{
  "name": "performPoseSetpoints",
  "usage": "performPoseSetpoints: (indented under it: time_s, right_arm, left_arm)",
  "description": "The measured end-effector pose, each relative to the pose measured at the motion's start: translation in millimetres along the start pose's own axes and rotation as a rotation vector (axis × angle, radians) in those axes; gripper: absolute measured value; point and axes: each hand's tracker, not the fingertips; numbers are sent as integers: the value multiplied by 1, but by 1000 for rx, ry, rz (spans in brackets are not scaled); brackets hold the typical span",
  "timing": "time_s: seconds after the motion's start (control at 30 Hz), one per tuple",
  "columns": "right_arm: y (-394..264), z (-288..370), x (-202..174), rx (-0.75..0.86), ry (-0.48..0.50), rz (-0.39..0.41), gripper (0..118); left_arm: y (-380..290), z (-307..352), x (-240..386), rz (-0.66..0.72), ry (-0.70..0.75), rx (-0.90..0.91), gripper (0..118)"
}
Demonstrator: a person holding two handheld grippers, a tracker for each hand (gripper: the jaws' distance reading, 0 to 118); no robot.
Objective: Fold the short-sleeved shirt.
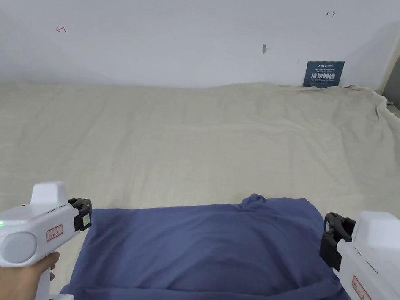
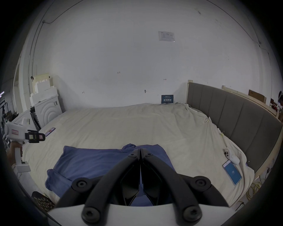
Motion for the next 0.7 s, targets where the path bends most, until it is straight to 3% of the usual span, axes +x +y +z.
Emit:
performPoseSetpoints:
  time_s: [0.13,0.17,0.23,0.3,0.33,0.5,0.6,0.7]
  right_arm:
    - [-1,-26,2,-37,-19,8,0]
    - [-1,-33,3,-45,-20,5,0]
    - [-2,-45,3,-61,-24,2,0]
    - [-2,-58,4,-76,-35,9,0]
    - [-3,-64,3,-82,-38,7,0]
    - [-5,-86,5,-106,-53,1,0]
    - [-8,-95,6,-119,-61,-6,0]
    - [-13,-102,9,-137,-66,-11,0]
  left_arm:
    - [24,-57,-20,26,9,-102,0]
    - [29,-72,-26,58,22,-128,5]
    - [38,-102,-36,96,29,-195,38]
    - [40,-127,-37,87,69,-254,94]
    - [40,-140,-38,61,86,-277,106]
    - [27,-205,-57,34,121,-389,101]
    - [18,-224,-62,47,130,-423,74]
    - [8,-236,-64,50,128,-459,55]
